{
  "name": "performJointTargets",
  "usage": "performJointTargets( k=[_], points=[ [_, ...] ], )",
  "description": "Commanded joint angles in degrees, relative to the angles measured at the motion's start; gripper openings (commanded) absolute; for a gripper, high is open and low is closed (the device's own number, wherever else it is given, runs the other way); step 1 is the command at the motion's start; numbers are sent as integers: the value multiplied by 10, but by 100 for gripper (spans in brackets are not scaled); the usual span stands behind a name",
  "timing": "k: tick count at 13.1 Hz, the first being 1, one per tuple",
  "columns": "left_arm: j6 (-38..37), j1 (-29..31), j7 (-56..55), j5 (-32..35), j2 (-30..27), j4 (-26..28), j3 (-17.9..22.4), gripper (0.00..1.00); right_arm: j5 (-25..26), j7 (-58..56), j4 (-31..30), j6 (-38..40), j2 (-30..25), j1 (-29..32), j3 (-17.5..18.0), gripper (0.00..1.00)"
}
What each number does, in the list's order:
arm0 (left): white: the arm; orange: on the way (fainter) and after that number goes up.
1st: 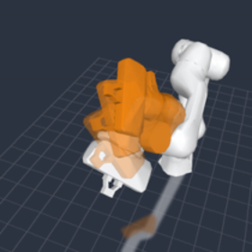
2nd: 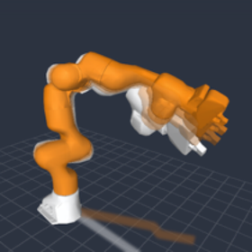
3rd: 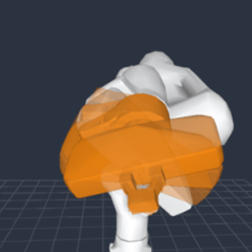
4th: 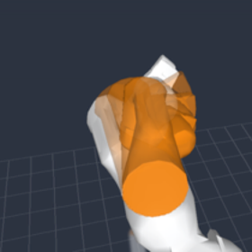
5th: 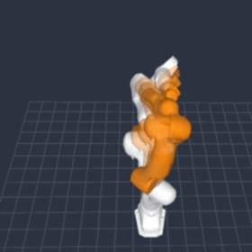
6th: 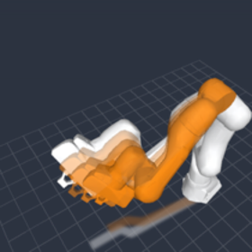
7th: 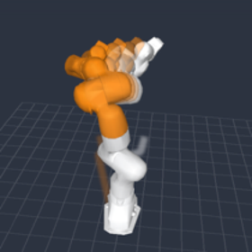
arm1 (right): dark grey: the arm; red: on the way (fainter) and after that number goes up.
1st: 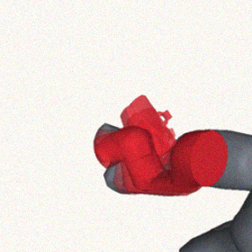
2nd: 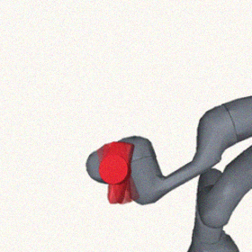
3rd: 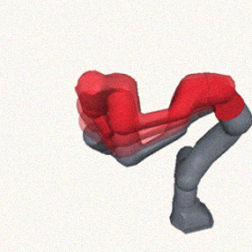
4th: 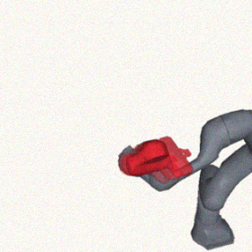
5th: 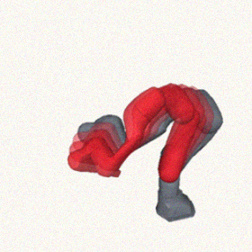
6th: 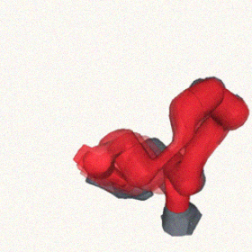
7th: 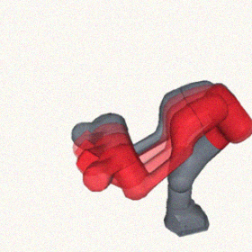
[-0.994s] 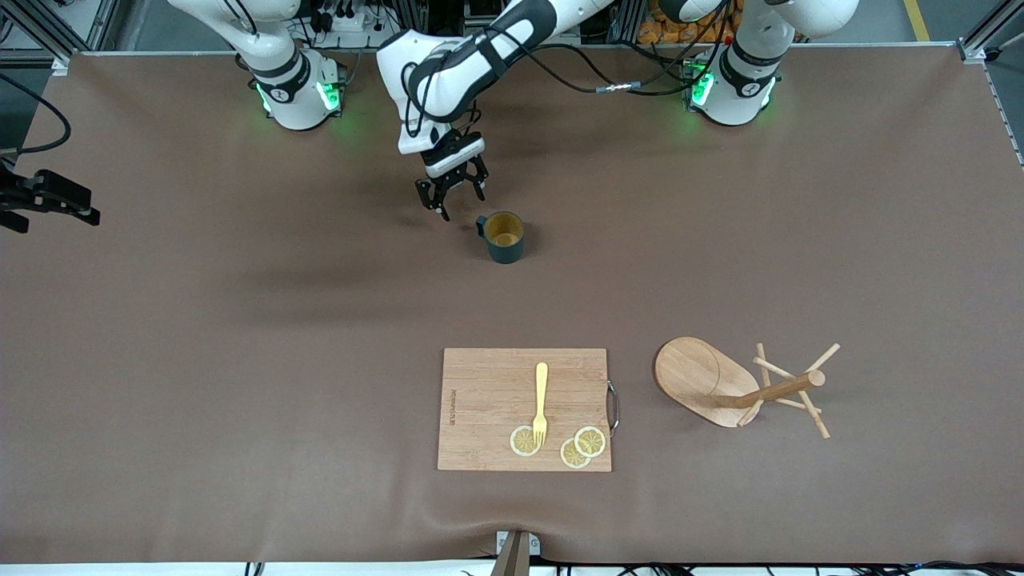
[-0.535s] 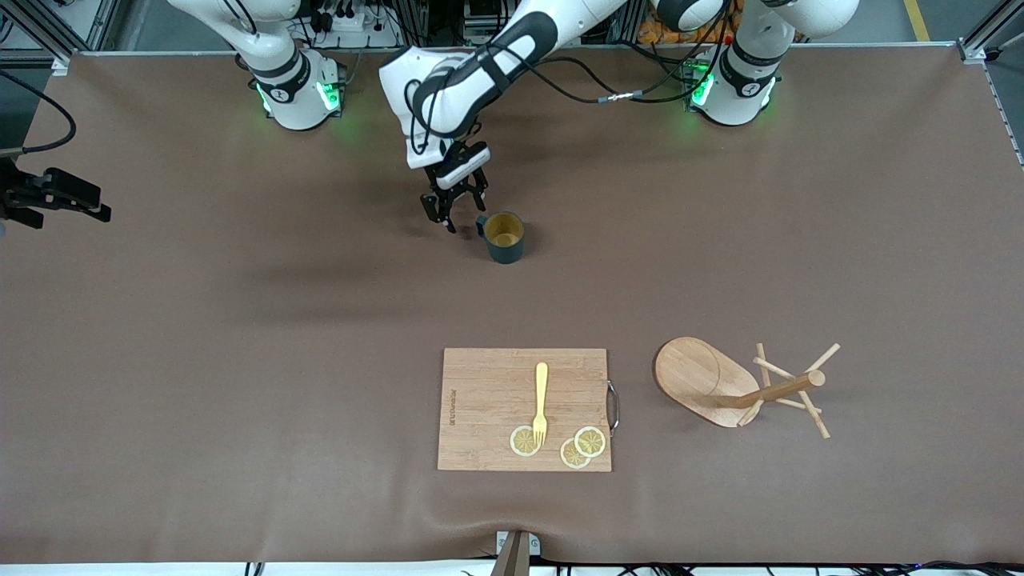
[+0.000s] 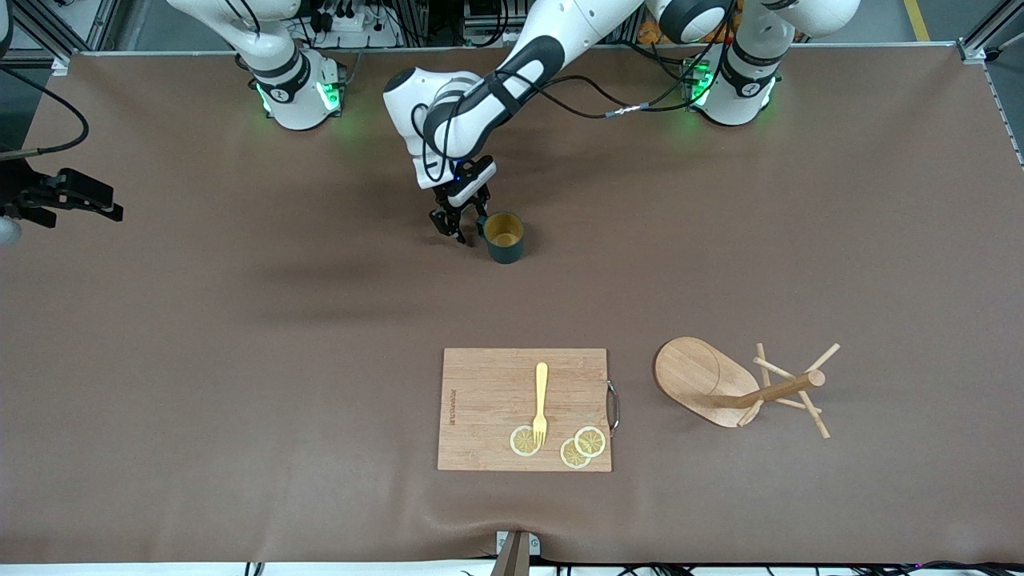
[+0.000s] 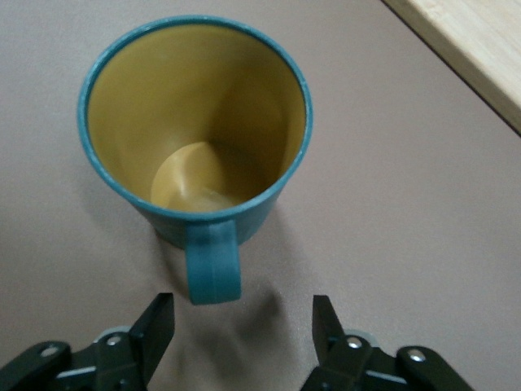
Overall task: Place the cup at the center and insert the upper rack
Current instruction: 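Lower the left gripper and grasp the mug by its handle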
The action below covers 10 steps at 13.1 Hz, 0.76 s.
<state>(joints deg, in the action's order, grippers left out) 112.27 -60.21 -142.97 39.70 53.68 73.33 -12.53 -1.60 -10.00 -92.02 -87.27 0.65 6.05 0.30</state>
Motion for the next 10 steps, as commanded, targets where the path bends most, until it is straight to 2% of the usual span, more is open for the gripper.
performJointTargets(
  k=[1,7,8,10],
  points=[
    [0,6,-14,-25,8,-16,0,75,-8,9,1,3,-9,-4,-2,100],
    [1,17,-28,-40,25,-15,1,68,-6,3,1,4,-9,-8,-2,100],
    [1,20,-28,-50,25,-15,1,66,-6,5,1,4,-9,-8,-2,100],
    [1,25,-28,-53,23,-15,0,54,-6,2,1,4,-9,-8,-2,100]
  ],
)
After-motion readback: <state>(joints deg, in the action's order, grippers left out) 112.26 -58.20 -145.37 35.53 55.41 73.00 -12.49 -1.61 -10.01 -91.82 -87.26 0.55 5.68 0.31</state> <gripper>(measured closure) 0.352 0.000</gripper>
